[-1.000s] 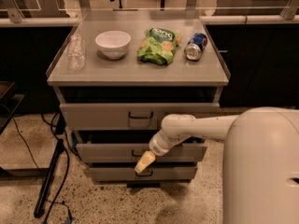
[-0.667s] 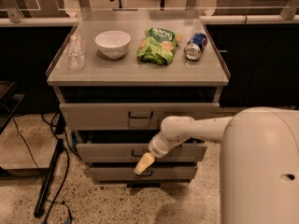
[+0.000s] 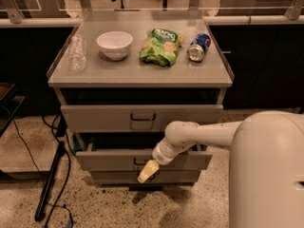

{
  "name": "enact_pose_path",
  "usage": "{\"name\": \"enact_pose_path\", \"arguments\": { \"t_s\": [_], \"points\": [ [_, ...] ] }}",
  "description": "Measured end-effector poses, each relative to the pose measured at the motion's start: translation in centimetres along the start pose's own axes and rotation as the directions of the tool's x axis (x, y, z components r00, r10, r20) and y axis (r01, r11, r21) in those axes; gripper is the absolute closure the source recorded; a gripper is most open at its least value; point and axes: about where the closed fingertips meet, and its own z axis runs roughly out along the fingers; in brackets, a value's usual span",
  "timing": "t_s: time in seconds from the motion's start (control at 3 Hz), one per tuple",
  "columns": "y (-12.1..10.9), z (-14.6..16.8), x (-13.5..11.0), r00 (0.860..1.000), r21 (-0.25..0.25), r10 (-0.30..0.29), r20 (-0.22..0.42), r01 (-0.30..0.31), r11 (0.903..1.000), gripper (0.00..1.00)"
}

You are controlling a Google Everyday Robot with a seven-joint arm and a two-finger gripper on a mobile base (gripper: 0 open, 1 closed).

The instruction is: Open middle drawer

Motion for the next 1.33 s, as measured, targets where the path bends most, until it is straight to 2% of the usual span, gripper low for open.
{"name": "enact_pose_path", "arguments": {
  "t_s": [0.33,0.67,1.0,1.33],
  "points": [
    [1.4,-0.8,1.2,1.000,-0.030,0.011,-0.007,-0.011,0.9995,0.00],
    [1.4,-0.8,1.2,1.000,-0.030,0.011,-0.007,-0.011,0.9995,0.00],
    [2.4,-0.1,2.9,1.000,-0.071,0.026,-0.015,-0.027,0.9971,0.00],
    [2.5,-0.3,2.9,1.000,-0.072,0.027,-0.015,-0.028,0.9970,0.00]
  ]
}}
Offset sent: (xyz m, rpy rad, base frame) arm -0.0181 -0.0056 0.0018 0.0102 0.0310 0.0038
